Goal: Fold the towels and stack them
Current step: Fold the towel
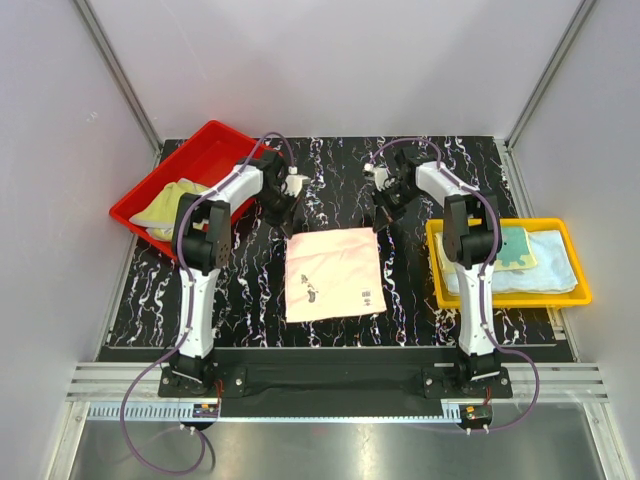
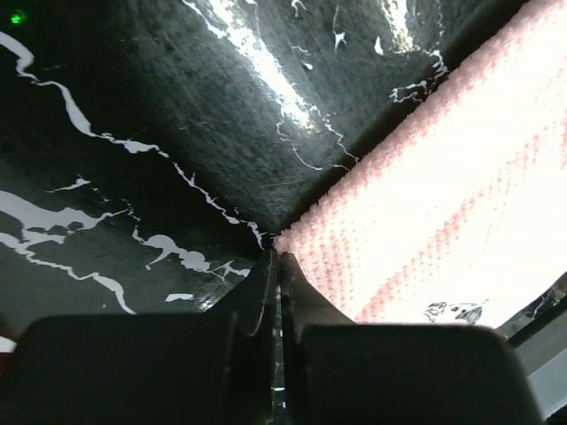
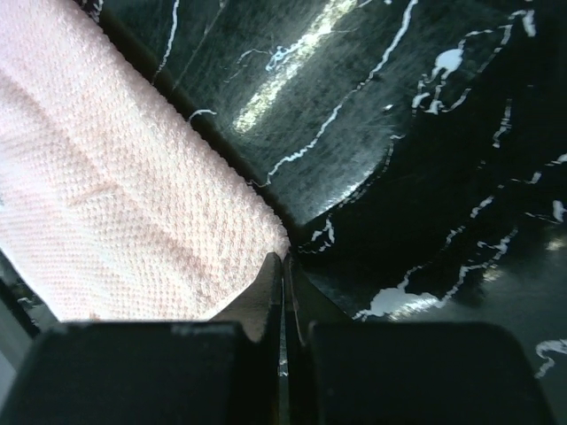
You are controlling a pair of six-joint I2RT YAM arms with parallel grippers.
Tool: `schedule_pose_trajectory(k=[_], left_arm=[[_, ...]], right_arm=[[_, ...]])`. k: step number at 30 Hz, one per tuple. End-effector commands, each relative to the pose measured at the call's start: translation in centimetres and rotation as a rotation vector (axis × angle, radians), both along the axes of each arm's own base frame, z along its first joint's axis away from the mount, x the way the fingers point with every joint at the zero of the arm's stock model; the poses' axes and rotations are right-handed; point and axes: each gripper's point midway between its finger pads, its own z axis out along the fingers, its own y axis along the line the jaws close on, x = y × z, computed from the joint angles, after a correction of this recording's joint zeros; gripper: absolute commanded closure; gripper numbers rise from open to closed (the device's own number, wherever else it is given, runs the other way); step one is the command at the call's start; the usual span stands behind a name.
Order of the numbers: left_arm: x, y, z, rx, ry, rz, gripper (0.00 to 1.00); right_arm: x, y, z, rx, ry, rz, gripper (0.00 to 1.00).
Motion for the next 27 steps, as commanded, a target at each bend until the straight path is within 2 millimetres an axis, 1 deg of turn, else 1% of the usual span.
schedule_pose_trajectory(k=[1,4,5,6,8,9,11,12,13,15,17,19,20,21,22,23,24,26,27], left_arm=[[1.9,0.7,0.3,0.055,-0.065,0.020,1.00],[2.8,0.9,1.5,0.063,-0.124,0.040,1.00],[2.9,1.0,1.4,0.068,-0.132,0.046,1.00],[3.0,1.1,1.8,0.069,-0.144,0.049,1.00],[3.0,1.3,1.9,0.073,-0.146,0.053,1.00],[2.8,1.4,1.7,0.078,-0.143,0.057,1.00],[3.4,1.5,2.3,0.080,-0.182,0.067,1.00],[3.2,1.5,2.2,0.080,-0.180,0.069,1.00],[3.5,1.4,2.8,0.069,-0.201,0.075,1.00],[3.6,1.2,3.4,0.057,-0.207,0.082,1.00],[3.8,0.7,4.6,0.038,-0.234,0.075,1.00],[3.8,0.5,5.3,0.039,-0.257,0.071,1.00],[3.8,0.5,6.0,0.039,-0.274,0.067,1.00],[4.0,0.6,6.3,0.043,-0.283,0.071,1.00],[3.9,0.6,6.5,0.055,-0.290,0.070,1.00],[3.8,0.7,6.6,0.063,-0.295,0.073,1.00],[3.8,0.7,7.2,0.065,-0.309,0.073,1.00],[3.5,0.8,7.3,0.077,-0.321,0.071,1.00],[3.4,0.8,7.9,0.079,-0.338,0.071,1.00]], right_arm=[[3.1,-1.7,2.3,-0.058,-0.199,-0.012,1.00],[3.6,-1.9,3.1,-0.050,-0.266,-0.019,1.00],[3.8,-2.0,3.3,-0.050,-0.282,-0.025,1.00],[4.1,-1.9,3.5,-0.046,-0.307,-0.027,1.00],[4.1,-1.9,3.7,-0.045,-0.313,-0.030,1.00],[4.2,-2.0,3.6,-0.049,-0.310,-0.032,1.00],[4.3,-2.1,3.5,-0.057,-0.314,-0.033,1.00],[4.4,-2.2,3.5,-0.059,-0.314,-0.040,1.00],[4.5,-2.1,3.7,-0.058,-0.317,-0.044,1.00],[4.5,-2.0,3.9,-0.051,-0.320,-0.048,1.00],[4.8,-1.8,4.8,-0.036,-0.332,-0.060,1.00],[5.2,-1.6,5.7,-0.027,-0.358,-0.083,1.00],[5.7,-1.9,5.9,-0.046,-0.382,-0.104,1.00],[5.8,-2.0,5.7,-0.045,-0.405,-0.105,1.00],[6.1,-2.0,6.4,-0.050,-0.439,-0.117,1.00],[6.3,-2.5,6.6,-0.075,-0.465,-0.133,1.00],[6.7,-2.5,7.0,-0.074,-0.500,-0.133,1.00],[6.3,-2.8,7.6,-0.074,-0.528,-0.143,1.00],[6.0,-2.8,7.4,-0.069,-0.540,-0.142,1.00]])
